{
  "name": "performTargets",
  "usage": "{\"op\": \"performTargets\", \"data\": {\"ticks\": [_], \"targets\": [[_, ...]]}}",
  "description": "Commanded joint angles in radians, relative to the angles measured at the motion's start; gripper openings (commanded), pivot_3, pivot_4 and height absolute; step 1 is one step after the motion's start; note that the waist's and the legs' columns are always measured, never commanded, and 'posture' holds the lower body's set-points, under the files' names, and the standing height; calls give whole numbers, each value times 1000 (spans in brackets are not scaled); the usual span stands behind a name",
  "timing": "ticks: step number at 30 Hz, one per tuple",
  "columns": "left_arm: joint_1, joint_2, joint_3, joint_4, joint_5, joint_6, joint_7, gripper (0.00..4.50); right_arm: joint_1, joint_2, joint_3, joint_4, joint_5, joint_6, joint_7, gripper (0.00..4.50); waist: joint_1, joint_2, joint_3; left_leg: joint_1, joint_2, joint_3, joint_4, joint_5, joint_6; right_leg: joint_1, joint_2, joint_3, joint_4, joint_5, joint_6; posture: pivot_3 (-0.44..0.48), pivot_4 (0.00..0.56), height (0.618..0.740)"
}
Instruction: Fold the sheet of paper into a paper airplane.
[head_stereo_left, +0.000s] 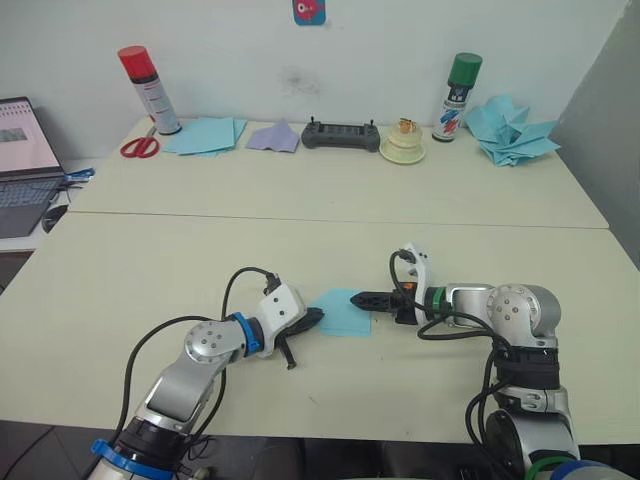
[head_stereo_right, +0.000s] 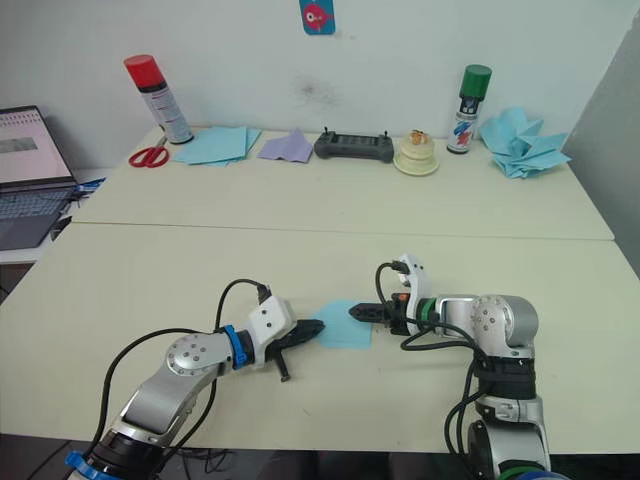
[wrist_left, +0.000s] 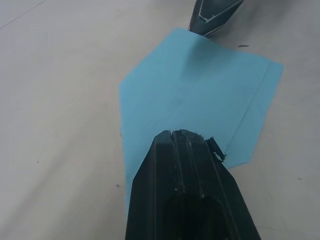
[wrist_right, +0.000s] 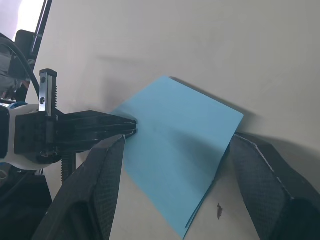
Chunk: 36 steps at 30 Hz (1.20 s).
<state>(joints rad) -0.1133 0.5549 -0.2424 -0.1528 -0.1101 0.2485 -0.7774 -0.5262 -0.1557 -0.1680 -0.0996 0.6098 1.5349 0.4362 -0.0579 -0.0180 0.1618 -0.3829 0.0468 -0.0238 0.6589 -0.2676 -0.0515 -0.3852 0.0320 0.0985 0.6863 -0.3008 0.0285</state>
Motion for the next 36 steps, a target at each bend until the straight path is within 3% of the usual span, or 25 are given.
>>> {"op": "performTargets", "data": {"ticks": [1, 4, 14, 17, 23, 25, 36], "targets": [[29, 11, -49, 67, 46, 23, -16, 0, -18, 24, -1, 45, 28, -18, 21, 3359, -1, 1, -1, 0, 0, 0, 0, 0, 0, 0, 0, 0, 0, 0, 0, 0, 150, 740], [27, 13, -49, 71, 47, 19, -20, 0, -31, 34, -2, 79, 40, -61, 50, 3359, -2, 1, -1, 0, 0, 0, 0, 0, 0, 0, 0, 0, 0, 0, 0, 0, 150, 740], [8, 21, -49, 90, 52, 4, -47, 0, -39, -8, 192, 202, -39, -400, 215, 3359, -1, 2, 0, -2, -1, 1, -5, 0, 0, 0, -1, 0, -6, 0, 1, 0, 150, 740], [8, 25, -47, 90, 52, 4, -51, 0, -34, -42, 244, 201, -72, -509, 273, 2788, -1, 2, 0, -2, -1, 0, -5, 0, 0, -1, -1, 0, -6, 0, 1, 0, 150, 740], [24, 36, -45, 83, 52, 8, -55, 0, 10, -118, 347, 141, -125, -670, 390, 513, -1, 2, 0, -1, 0, 1, -7, 0, 0, -1, -1, 0, -6, 0, 0, 0, 150, 740], [27, 41, -42, 83, 52, 7, -57, 0, 23, -134, 375, 123, -144, -716, 416, 38, -1, 2, 0, 0, 0, 0, -9, 0, 0, -1, -1, 0, -6, 0, 0, 0, 150, 740], [40, 100, -32, 69, 32, 62, -103, 0, 70, -248, 547, 26, -317, -1066, 570, 38, -1, 1, 0, 1, 0, 0, -13, 0, 0, -3, 0, 0, -7, -1, -2, 0, 150, 740]]}}
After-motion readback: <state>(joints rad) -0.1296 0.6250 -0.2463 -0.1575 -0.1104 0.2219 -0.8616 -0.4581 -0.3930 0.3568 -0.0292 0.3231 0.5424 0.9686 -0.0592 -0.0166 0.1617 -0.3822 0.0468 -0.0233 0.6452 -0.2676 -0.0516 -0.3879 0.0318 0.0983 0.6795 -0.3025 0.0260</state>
